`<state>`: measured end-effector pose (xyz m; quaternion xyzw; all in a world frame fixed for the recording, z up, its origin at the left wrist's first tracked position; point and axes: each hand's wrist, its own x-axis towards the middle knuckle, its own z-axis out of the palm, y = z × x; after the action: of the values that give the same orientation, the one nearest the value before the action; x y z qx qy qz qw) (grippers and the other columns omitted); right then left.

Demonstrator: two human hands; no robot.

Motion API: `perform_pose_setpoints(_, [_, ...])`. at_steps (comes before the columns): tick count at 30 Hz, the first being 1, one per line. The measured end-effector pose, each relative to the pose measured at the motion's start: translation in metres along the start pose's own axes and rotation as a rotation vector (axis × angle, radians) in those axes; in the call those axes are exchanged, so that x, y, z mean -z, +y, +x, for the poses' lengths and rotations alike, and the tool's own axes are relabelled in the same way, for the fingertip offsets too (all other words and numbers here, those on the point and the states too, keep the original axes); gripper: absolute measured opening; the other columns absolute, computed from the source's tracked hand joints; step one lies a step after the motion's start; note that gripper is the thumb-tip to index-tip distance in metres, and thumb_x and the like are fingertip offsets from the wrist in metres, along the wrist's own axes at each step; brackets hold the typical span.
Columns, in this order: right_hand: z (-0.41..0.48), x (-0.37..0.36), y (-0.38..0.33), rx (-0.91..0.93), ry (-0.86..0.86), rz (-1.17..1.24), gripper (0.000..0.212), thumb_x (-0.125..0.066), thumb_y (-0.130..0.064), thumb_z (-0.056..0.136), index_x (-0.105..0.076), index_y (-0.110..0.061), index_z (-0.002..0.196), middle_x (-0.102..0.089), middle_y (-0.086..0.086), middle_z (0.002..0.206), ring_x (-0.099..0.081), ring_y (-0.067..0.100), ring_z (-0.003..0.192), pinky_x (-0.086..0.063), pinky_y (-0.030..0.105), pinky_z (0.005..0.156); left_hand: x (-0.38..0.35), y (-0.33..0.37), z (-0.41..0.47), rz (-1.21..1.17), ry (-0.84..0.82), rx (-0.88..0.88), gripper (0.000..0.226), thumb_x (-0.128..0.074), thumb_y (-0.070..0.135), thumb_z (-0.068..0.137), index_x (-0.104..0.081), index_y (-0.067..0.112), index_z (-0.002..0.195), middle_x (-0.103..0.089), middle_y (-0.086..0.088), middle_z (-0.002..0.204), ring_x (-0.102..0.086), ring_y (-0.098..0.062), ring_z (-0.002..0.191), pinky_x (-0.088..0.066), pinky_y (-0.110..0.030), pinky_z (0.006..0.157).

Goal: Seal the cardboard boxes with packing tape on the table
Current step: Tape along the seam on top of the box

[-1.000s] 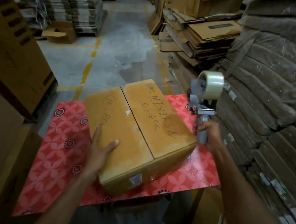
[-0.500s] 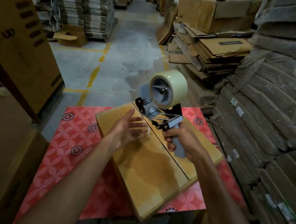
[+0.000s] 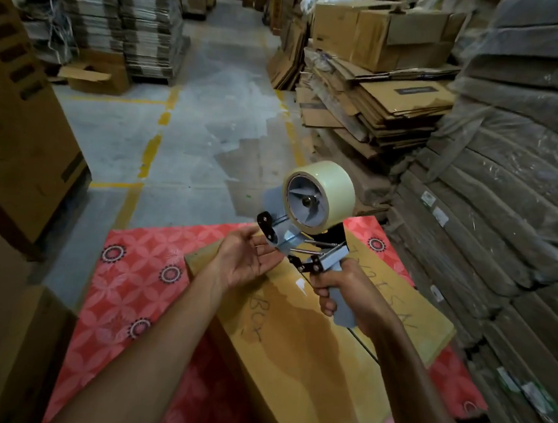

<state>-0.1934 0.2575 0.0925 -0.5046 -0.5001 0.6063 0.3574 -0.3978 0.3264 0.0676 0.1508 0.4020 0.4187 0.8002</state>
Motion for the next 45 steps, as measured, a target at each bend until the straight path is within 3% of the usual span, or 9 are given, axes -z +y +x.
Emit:
perform_pose_setpoints(2, [0.005,0.000,-0.002,0.004,0.007,-0.013,0.013,-0.057,0.006,0.086,-0.052,-0.005,0.084,-0.047,0.009,0.064,-0.037,0.020,0.046,-0.033,0.028,0.044,0.000,0.004,0.004,0.003,0.007,-0.005,0.043,-0.048,0.033,0.104,-0.065,0.003,0.078,-0.064,-0.009,0.064,-0.068,-0.021,0.054,-0.062,-0.030,0.058])
perform_pose_setpoints(5, [0.013,0.001,-0.007,0.023,0.006,-0.036,0.010,-0.060,0.003,0.085,-0.054,-0.004,0.083,-0.048,0.009,0.065,-0.039,0.020,0.047,-0.035,0.029,0.045,0.004,0.012,0.013,0.126,0.094,-0.076,0.008,-0.055,0.002,0.097,-0.060,-0.002,0.093,-0.063,-0.013,0.077,-0.068,-0.020,0.059,-0.058,-0.025,0.050])
perform_pose_setpoints(9, [0.018,0.000,-0.008,-0.003,0.021,-0.085,0.014,-0.067,-0.007,0.074,-0.056,-0.001,0.081,-0.048,0.012,0.064,-0.039,0.020,0.046,-0.034,0.028,0.044,0.005,0.033,0.024,0.453,0.157,-0.177,0.017,-0.050,-0.011,0.090,-0.061,-0.006,0.077,-0.062,-0.013,0.056,-0.055,-0.020,0.052,-0.044,-0.027,0.047])
perform_pose_setpoints(13, [0.011,0.001,0.002,-0.028,0.082,-0.118,0.029,-0.068,-0.012,0.060,-0.059,0.005,0.081,-0.048,0.012,0.060,-0.039,0.019,0.044,-0.033,0.028,0.044,0.024,0.072,0.041,0.608,0.314,-0.270,0.007,-0.070,0.001,0.082,-0.072,-0.005,0.078,-0.066,-0.013,0.063,-0.060,-0.020,0.054,-0.052,-0.027,0.054])
perform_pose_setpoints(18, [0.006,0.010,0.021,-0.084,0.158,-0.116,0.034,-0.068,-0.014,0.055,-0.057,0.007,0.079,-0.050,0.014,0.060,-0.042,0.022,0.043,-0.034,0.031,0.046,0.050,0.096,0.066,0.755,0.342,-0.352,0.023,-0.086,0.014,0.075,-0.076,-0.004,0.085,-0.074,-0.018,0.076,-0.071,-0.024,0.067,-0.059,-0.032,0.066])
perform_pose_setpoints(24, [0.017,0.015,0.029,-0.129,0.145,-0.033,0.011,-0.065,-0.005,0.066,-0.056,-0.003,0.072,-0.046,0.013,0.061,-0.039,0.019,0.043,-0.031,0.029,0.047,0.046,0.077,0.086,0.596,0.373,-0.343,0.026,-0.086,0.009,0.074,-0.074,-0.009,0.090,-0.074,-0.024,0.080,-0.075,-0.033,0.076,-0.063,-0.041,0.076])
perform_pose_setpoints(30, [0.014,0.016,0.034,-0.146,0.155,-0.075,0.013,-0.065,-0.011,0.061,-0.059,-0.003,0.070,-0.049,0.013,0.060,-0.040,0.020,0.045,-0.033,0.029,0.045,0.048,0.062,0.097,0.543,0.403,-0.355,0.022,-0.085,0.010,0.073,-0.077,-0.002,0.090,-0.075,-0.019,0.081,-0.075,-0.027,0.075,-0.062,-0.035,0.075])
perform_pose_setpoints(41, [0.010,0.016,0.037,-0.168,0.167,-0.075,0.017,-0.063,-0.011,0.059,-0.056,-0.002,0.072,-0.048,0.011,0.059,-0.040,0.019,0.042,-0.033,0.028,0.044,0.053,0.060,0.108,0.651,0.405,-0.270,0.026,-0.085,0.016,0.077,-0.076,-0.005,0.087,-0.076,-0.016,0.084,-0.073,-0.025,0.077,-0.060,-0.041,0.083])
perform_pose_setpoints(45, [0.013,0.012,0.035,-0.188,0.194,-0.124,0.009,-0.064,-0.007,0.064,-0.056,-0.003,0.065,-0.048,0.015,0.057,-0.040,0.022,0.041,-0.031,0.031,0.044,0.057,0.060,0.116,0.857,0.442,-0.234,0.024,-0.088,0.021,0.074,-0.079,0.002,0.085,-0.077,-0.010,0.079,-0.074,-0.027,0.080,-0.061,-0.042,0.081])
